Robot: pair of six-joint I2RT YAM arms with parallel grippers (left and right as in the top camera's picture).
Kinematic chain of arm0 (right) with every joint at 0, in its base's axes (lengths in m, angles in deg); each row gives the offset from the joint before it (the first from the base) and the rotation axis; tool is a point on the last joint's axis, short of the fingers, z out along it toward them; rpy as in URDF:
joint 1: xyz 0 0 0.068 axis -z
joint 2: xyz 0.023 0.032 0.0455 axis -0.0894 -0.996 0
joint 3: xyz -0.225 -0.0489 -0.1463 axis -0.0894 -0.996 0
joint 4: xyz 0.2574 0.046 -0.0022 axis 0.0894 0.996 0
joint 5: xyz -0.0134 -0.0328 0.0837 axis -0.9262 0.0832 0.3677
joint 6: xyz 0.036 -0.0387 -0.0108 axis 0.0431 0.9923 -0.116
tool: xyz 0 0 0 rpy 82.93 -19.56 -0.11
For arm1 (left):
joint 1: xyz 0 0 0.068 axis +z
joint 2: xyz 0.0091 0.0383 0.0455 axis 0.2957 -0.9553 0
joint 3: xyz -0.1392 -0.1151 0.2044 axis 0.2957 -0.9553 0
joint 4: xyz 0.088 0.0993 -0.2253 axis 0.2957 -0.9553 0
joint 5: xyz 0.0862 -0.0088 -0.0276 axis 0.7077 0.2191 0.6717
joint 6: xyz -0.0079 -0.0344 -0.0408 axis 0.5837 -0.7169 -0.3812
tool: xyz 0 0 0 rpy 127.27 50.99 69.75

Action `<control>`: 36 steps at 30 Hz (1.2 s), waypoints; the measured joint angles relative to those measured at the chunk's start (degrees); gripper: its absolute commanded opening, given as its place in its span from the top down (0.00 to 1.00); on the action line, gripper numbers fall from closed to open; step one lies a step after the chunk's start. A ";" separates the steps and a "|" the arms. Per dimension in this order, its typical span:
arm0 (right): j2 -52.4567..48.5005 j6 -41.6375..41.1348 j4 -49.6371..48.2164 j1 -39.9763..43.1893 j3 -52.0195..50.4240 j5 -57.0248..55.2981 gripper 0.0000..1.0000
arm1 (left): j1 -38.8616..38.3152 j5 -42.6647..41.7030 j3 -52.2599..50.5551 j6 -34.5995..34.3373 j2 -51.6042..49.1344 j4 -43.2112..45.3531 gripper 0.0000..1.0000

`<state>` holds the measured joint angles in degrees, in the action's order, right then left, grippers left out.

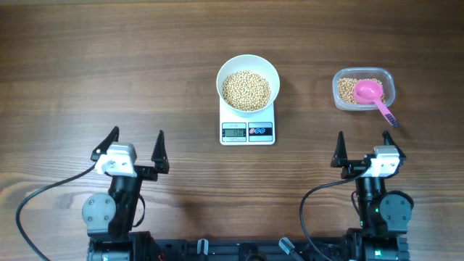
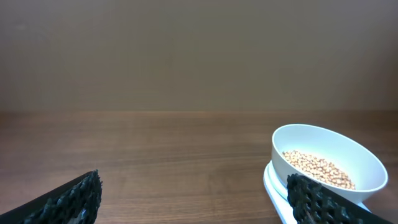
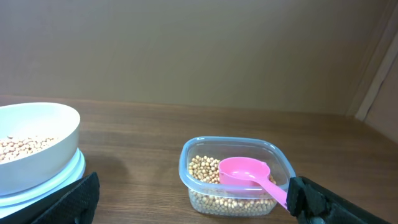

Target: Scoop item into bowl and weigh 150g on scale

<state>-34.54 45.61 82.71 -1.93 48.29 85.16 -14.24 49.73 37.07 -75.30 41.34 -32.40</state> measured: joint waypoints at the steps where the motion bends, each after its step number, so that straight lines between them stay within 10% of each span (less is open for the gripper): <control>1: 0.00 0.00 0.00 0.00 0.00 0.00 0.00 | 0.35 0.00 -0.46 -0.48 0.00 0.52 0.00; 36: 0.00 0.00 0.00 0.00 0.00 0.00 0.00 | 2.80 3.89 -10.10 -8.76 8.63 -0.70 0.00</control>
<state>-34.54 45.61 82.71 -1.93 48.29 85.16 -11.44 53.62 26.98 -84.07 49.98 -33.10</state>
